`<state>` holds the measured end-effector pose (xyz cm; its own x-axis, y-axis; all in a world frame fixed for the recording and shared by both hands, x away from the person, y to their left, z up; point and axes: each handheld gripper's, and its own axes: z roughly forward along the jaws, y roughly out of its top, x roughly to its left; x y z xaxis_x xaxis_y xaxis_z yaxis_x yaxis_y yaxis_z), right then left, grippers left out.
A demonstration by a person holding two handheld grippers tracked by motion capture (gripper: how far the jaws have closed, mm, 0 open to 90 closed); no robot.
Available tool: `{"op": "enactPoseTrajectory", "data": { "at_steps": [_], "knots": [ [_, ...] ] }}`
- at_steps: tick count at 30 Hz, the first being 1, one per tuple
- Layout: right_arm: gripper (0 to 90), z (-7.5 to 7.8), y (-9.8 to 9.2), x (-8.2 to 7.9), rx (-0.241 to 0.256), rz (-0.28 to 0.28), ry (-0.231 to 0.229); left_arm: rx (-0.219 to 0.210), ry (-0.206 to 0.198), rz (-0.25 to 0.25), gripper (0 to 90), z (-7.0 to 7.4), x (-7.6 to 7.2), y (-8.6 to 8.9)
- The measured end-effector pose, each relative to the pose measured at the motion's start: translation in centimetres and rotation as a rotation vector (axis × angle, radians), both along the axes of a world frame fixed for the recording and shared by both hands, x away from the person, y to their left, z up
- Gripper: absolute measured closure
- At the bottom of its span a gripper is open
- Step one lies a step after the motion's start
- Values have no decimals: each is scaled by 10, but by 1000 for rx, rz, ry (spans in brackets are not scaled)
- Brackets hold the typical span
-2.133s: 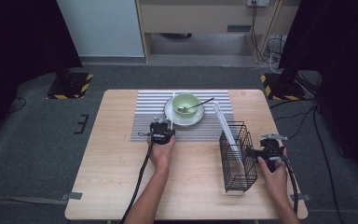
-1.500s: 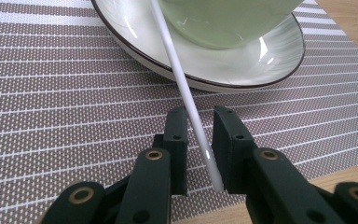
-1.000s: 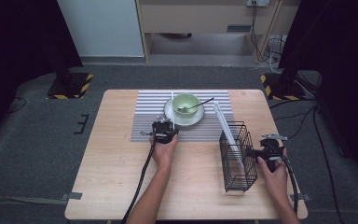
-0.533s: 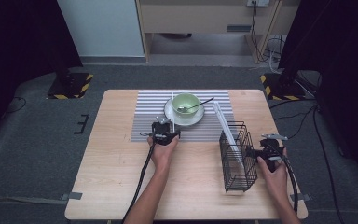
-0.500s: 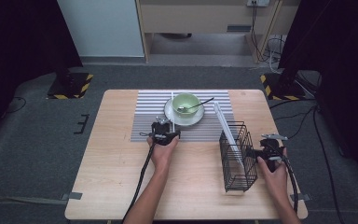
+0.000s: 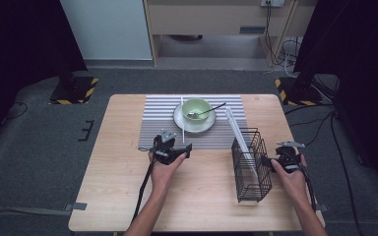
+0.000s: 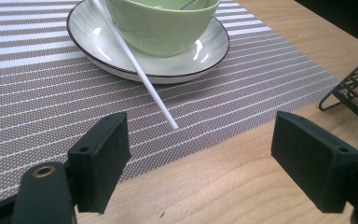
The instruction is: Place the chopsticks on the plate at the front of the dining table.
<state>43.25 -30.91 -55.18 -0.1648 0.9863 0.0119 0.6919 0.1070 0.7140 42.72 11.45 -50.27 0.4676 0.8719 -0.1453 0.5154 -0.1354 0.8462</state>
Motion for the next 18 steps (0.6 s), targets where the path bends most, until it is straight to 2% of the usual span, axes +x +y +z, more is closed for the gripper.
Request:
{"op": "enactPoseTrajectory", "data": {
  "at_steps": [2,4,8,9,11,13,15,18],
  "knots": [
    [55,5,-4,-4,-17,9,-14,-11,-8,-11,178,-1,-3,4],
    [43,13,-7,-8,-14,49,-33,-31,-3,-29,160,-2,-5,9],
    [64,39,-13,-16,-38,88,-54,-44,-19,-55,136,-4,-11,15],
    [72,45,-14,-17,-40,96,-59,-36,-14,-59,136,-4,-11,15],
    [84,59,-17,-19,-33,108,-65,-43,2,-86,120,1,-10,17],
    [114,75,-22,-22,-22,112,-80,-57,-3,-93,104,4,-12,21],
    [158,93,-26,-24,20,124,-93,-40,0,-96,82,4,-13,24],
    [192,110,-27,-25,30,148,-95,-13,8,-92,79,0,-14,27]
  ]
}}
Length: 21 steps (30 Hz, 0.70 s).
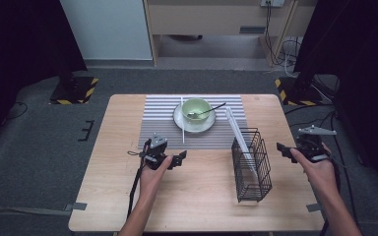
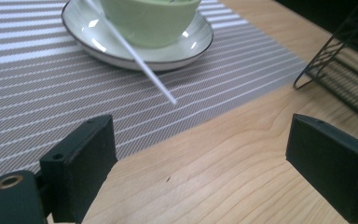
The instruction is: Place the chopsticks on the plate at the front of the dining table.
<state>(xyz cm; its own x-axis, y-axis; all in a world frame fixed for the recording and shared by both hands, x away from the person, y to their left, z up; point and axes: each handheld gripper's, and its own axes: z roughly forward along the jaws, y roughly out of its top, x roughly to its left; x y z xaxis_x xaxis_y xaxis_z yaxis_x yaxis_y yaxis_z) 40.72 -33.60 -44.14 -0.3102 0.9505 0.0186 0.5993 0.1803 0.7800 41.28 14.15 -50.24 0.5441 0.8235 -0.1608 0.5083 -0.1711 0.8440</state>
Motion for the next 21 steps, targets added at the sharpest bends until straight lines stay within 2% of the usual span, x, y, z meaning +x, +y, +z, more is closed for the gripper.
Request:
{"op": "enactPoseTrajectory", "data": {
  "at_steps": [3,7,10,14,17,21],
  "knots": [
    [223,16,3,0,3,25,-14,9,4,3,79,-1,-1,4],
    [258,35,11,3,2,62,-33,-4,-5,14,78,1,-4,8],
    [294,48,19,8,0,93,-40,-5,3,20,79,0,-4,8],
    [344,62,32,11,-3,138,-49,12,19,16,112,-1,-5,7],
    [384,69,40,13,2,168,-60,25,10,16,110,-1,-7,7],
    [423,78,54,15,2,214,-74,15,4,24,104,0,-8,9]
  ]
}}
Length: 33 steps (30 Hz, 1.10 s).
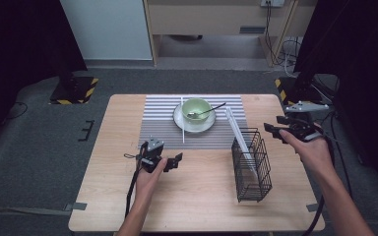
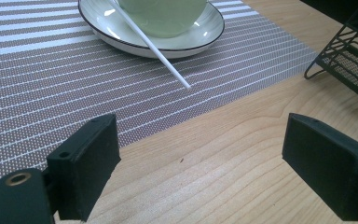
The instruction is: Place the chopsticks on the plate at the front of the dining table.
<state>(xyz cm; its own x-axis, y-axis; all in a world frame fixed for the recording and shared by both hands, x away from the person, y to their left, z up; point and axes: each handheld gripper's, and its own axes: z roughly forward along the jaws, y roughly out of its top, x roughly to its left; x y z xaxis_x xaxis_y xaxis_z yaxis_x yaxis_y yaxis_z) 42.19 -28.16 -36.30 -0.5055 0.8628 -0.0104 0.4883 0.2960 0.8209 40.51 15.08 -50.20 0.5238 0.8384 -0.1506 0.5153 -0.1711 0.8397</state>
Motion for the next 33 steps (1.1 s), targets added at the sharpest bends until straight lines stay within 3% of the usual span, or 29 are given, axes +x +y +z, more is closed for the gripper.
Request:
{"op": "enactPoseTrajectory", "data": {
  "at_steps": [13,17,33],
  "knots": [
    [496,11,43,5,35,136,-1,8,11,-21,104,-1,-3,-8],
    [542,7,53,7,29,181,12,9,19,-29,104,-2,-4,-10],
    [646,-17,88,30,5,257,42,-1,31,-16,109,-3,-8,-3]
  ]
}}
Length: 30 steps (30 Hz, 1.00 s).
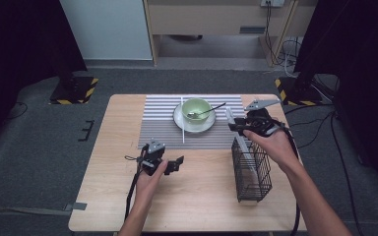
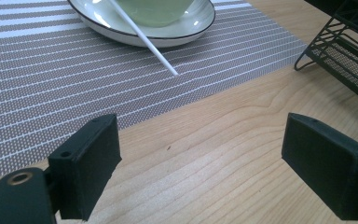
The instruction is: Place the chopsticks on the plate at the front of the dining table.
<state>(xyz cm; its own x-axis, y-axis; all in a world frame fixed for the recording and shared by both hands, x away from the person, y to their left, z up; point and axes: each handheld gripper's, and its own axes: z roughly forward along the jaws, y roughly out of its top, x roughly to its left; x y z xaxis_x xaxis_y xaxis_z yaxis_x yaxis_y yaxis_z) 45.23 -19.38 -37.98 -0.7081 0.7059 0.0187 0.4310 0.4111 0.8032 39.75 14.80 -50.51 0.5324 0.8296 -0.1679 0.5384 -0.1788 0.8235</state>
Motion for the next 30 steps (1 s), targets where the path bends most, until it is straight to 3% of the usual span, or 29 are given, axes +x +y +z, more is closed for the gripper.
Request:
{"op": "enactPoseTrajectory", "data": {
  "at_steps": [13,23,30],
  "knots": [
    [828,-5,4,6,18,42,22,-3,6,13,110,-1,-3,6],
    [838,2,-4,7,57,61,38,-13,13,15,111,-2,-3,6],
    [839,18,-5,5,68,87,25,-10,16,14,111,-2,-3,6]
  ]
}}
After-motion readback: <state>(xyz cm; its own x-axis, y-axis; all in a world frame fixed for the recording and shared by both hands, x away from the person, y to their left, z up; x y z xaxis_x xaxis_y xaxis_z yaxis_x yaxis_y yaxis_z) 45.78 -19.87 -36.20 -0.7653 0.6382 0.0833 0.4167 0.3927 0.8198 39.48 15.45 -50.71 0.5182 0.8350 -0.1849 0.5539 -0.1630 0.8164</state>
